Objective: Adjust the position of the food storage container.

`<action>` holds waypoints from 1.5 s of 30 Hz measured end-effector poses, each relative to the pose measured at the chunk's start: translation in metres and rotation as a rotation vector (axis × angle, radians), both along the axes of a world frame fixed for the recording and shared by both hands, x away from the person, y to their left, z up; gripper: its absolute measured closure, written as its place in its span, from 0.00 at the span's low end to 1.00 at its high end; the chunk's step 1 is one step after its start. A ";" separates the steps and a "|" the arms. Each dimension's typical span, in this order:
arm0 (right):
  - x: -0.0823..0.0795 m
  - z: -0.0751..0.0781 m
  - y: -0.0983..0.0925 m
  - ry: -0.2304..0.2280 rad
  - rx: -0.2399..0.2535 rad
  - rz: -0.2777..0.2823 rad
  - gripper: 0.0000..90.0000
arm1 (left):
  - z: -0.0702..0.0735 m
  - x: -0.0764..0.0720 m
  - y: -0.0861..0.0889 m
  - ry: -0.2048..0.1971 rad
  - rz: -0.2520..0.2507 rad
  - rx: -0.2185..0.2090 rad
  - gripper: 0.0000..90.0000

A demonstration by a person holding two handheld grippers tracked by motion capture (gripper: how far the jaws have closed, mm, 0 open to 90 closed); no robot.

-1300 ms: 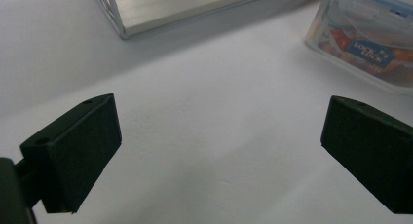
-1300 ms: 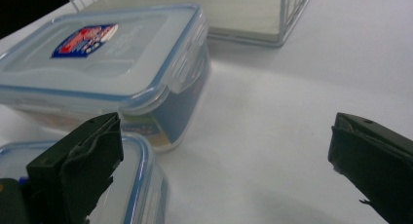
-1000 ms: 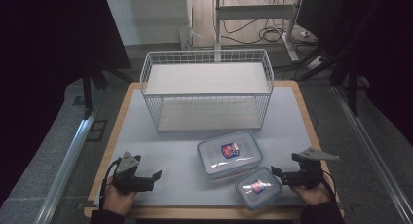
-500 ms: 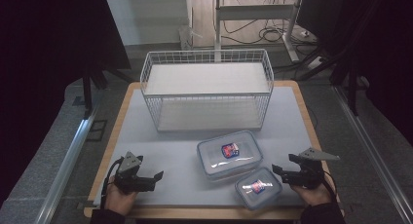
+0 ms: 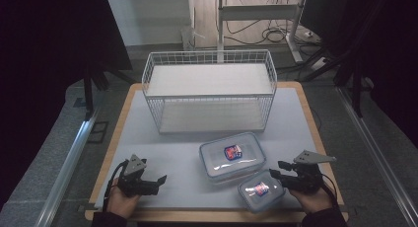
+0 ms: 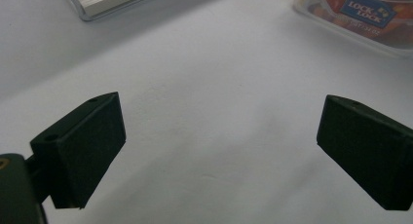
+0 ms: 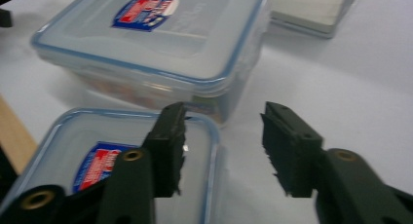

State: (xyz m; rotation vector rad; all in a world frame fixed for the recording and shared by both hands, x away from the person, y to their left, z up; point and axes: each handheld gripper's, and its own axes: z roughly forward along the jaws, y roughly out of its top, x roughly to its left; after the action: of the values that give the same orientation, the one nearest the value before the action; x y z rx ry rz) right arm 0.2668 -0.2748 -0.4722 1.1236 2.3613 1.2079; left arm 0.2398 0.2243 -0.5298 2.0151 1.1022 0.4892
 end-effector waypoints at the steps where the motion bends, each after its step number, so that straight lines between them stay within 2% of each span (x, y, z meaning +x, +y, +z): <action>1: -0.002 0.002 0.003 0.007 0.005 0.018 0.65 | 0.000 0.000 0.000 -0.001 0.001 0.001 0.04; 4: -0.004 0.003 0.006 0.016 0.010 0.039 0.69 | 0.000 0.000 0.002 -0.006 0.006 -0.004 0.04; 5: -0.006 0.004 0.009 0.032 0.015 0.055 0.76 | 0.000 0.000 0.003 -0.011 0.008 -0.007 0.04; 6: -0.006 0.004 0.009 0.032 0.015 0.055 0.76 | -0.001 -0.001 0.003 -0.016 0.011 -0.003 0.04; 7: -0.007 0.004 0.012 0.046 0.022 0.069 0.82 | -0.001 -0.001 0.004 -0.023 0.013 0.005 0.05; 8: -0.007 0.004 0.012 0.046 0.022 0.069 0.82 | -0.002 -0.001 0.006 -0.031 0.011 0.009 0.05; 10: -0.007 0.005 0.016 0.062 0.033 0.088 0.89 | -0.004 0.001 0.010 -0.030 0.025 0.006 0.05; 12: -0.008 0.006 0.020 0.080 0.047 0.109 0.94 | -0.004 0.001 0.013 -0.036 0.028 -0.013 0.05; 13: -0.010 0.006 0.027 0.086 0.039 0.125 0.95 | -0.004 0.001 0.014 -0.041 0.032 -0.020 0.04; 17: -0.015 0.005 0.038 0.085 0.019 0.160 0.95 | -0.003 0.000 0.016 -0.044 0.032 -0.033 0.04; 21: -0.016 0.005 0.043 0.085 0.012 0.172 0.94 | -0.004 -0.001 0.014 -0.038 0.022 -0.010 0.04; 24: -0.014 0.002 0.046 0.103 0.008 0.180 0.94 | -0.004 -0.003 0.016 -0.037 0.030 -0.019 0.04; 39: -0.031 -0.002 0.067 0.131 0.015 0.252 0.94 | -0.004 -0.002 0.014 -0.026 0.015 -0.023 0.04; 43: -0.037 -0.009 0.082 0.143 -0.011 0.298 0.94 | -0.004 -0.002 0.014 -0.025 0.014 -0.023 0.04; 44: -0.038 -0.010 0.085 0.147 -0.001 0.310 0.94 | -0.005 -0.002 0.014 -0.024 0.014 -0.026 0.04; 45: -0.041 -0.010 0.093 0.138 -0.040 0.325 0.94 | -0.005 -0.002 0.014 -0.021 0.016 -0.029 0.04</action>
State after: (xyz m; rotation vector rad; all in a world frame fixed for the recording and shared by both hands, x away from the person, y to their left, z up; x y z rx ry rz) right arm 0.2254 -0.1820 -0.4827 0.8580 2.7411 1.2077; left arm 0.2382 0.2388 -0.5346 1.9731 1.1076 0.4987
